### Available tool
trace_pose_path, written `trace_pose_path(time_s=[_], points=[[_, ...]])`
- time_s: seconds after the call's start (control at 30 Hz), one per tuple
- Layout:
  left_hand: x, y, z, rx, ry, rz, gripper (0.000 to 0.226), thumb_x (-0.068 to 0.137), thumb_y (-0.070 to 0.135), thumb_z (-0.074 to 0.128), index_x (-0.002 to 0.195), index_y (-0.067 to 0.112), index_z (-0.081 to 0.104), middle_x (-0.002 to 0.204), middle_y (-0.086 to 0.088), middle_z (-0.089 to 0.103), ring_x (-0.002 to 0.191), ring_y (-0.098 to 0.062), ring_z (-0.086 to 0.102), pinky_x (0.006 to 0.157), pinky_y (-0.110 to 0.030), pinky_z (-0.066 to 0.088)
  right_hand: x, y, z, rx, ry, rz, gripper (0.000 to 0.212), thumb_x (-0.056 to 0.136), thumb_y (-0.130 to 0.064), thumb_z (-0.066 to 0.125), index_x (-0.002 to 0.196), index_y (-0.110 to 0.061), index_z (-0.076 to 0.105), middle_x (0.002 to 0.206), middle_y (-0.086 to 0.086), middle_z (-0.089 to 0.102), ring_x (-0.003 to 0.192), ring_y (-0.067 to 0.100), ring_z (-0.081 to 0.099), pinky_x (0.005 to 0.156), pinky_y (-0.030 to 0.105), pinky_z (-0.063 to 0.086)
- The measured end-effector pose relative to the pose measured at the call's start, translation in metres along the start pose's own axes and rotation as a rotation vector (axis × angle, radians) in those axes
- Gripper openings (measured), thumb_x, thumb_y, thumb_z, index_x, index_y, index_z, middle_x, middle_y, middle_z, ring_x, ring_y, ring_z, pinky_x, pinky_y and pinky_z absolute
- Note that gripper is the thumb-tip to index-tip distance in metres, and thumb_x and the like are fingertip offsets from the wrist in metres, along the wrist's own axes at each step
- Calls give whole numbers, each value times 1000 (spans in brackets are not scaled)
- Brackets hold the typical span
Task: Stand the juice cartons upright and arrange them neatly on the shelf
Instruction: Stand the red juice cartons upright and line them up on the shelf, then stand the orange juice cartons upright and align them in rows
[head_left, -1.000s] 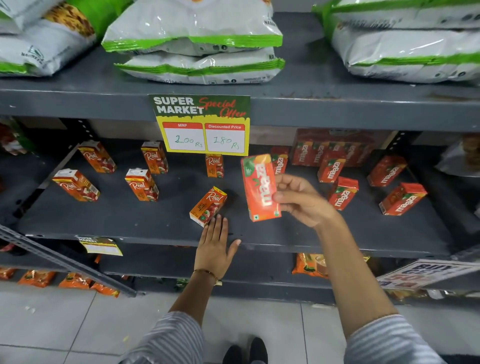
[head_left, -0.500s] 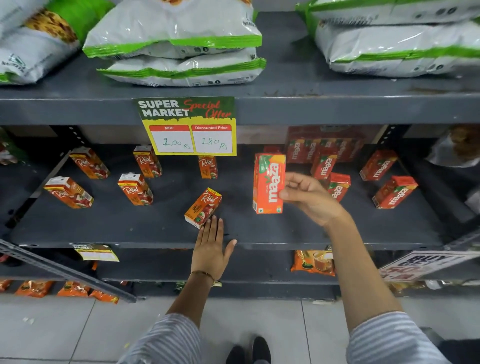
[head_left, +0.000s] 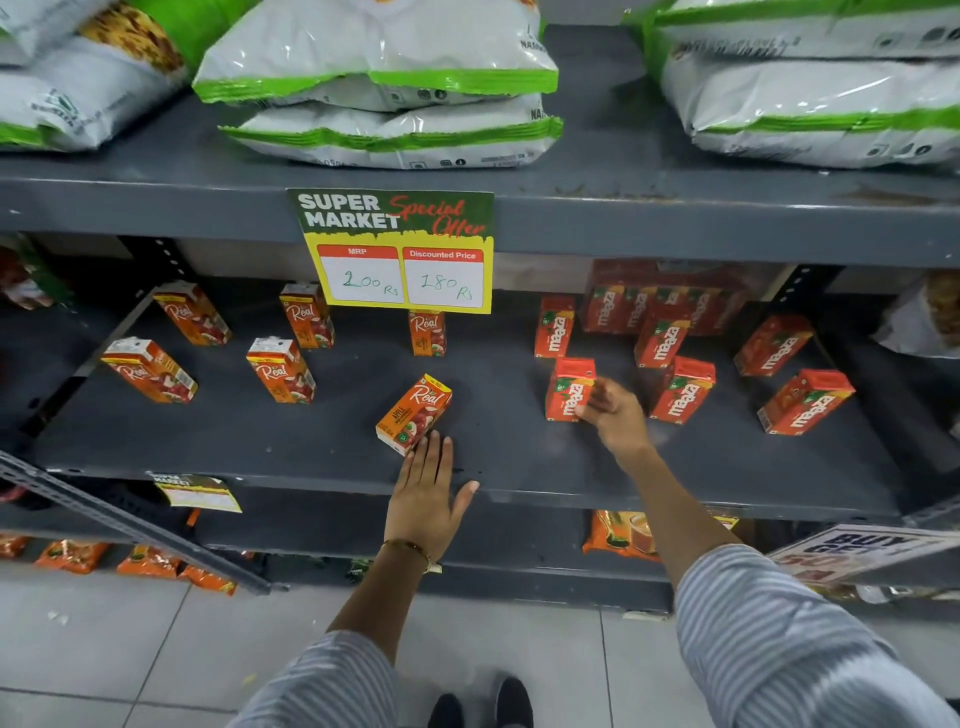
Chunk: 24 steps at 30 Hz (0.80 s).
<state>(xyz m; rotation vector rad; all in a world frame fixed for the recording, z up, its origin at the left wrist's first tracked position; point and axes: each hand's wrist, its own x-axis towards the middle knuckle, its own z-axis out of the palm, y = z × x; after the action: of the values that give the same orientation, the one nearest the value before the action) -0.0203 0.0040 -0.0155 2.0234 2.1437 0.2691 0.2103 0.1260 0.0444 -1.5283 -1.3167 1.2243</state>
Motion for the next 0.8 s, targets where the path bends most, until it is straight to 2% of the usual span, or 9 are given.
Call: trace_pose_path(time_s=[0.13, 0.23, 0.3, 0.37, 0.43, 0.57, 0.67, 0.73, 0.8], points=[[-1, -2, -1, 21, -8, 43, 71, 94, 55, 21, 147, 14, -1, 159, -7, 1, 146, -21, -2, 115, -30, -6, -5, 6, 3, 61, 118, 100, 54, 77, 17, 62, 128, 5, 49, 131, 20, 56, 121, 33, 53, 103, 41, 44], [-9, -12, -6, 68, -43, 152, 70, 93, 55, 16, 146, 11, 4, 158, -9, 4, 146, -25, 0, 114, -34, -10, -25, 7, 16, 30, 380, 169, 36, 80, 4, 66, 115, 2, 59, 120, 20, 63, 114, 34, 58, 100, 37, 43], [-18, -24, -15, 99, -49, 241, 73, 90, 57, 5, 146, 10, 14, 156, -9, 13, 145, -27, 10, 114, -32, -16, -45, 10, 36, -9, 557, 170, 23, 82, -8, 66, 104, -2, 64, 109, 21, 67, 106, 34, 61, 95, 37, 44], [-31, -45, -24, 159, -93, 306, 73, 93, 53, 0, 140, 9, 34, 148, -9, 37, 138, -26, 33, 113, -32, -16, -64, 10, 66, -8, 629, 140, 18, 83, -13, 64, 99, -3, 63, 104, 22, 67, 101, 35, 62, 92, 38, 45], [-39, -69, -32, 173, -162, 328, 70, 95, 50, 3, 134, 10, 46, 140, -7, 51, 130, -23, 46, 112, -35, -10, -78, 6, 98, -26, 636, 107, 15, 84, -13, 63, 95, -3, 63, 101, 23, 66, 97, 35, 63, 90, 38, 46], [-34, -131, -53, 176, -134, 278, 73, 95, 50, 1, 134, 7, 46, 139, -10, 50, 129, -26, 47, 111, -34, -8, -92, -15, 166, -67, 501, 126, 22, 85, -23, 64, 96, -5, 63, 102, 17, 69, 97, 32, 63, 86, 35, 47], [-17, -171, -65, 124, -111, 232, 71, 93, 53, 5, 144, 6, 20, 154, -13, 20, 143, -30, 18, 115, -31, -15, -91, -34, 208, -206, 303, 187, 27, 84, -34, 64, 83, -7, 64, 98, 18, 70, 95, 36, 63, 79, 38, 47], [-4, -192, -62, 103, -89, 177, 69, 94, 51, 15, 146, 9, 5, 157, -10, 3, 146, -27, 2, 117, -34, -12, -85, -43, 225, -244, 265, 239, 36, 82, -45, 63, 72, -10, 60, 97, 18, 68, 93, 35, 62, 71, 33, 42], [4, -204, -62, 86, -70, 126, 70, 94, 52, 19, 147, 9, 2, 158, -11, 1, 146, -27, -1, 117, -36, -7, -77, -50, 238, -235, 279, 304, 48, 78, -53, 63, 86, -6, 65, 107, 17, 64, 93, 31, 62, 73, 32, 42]])
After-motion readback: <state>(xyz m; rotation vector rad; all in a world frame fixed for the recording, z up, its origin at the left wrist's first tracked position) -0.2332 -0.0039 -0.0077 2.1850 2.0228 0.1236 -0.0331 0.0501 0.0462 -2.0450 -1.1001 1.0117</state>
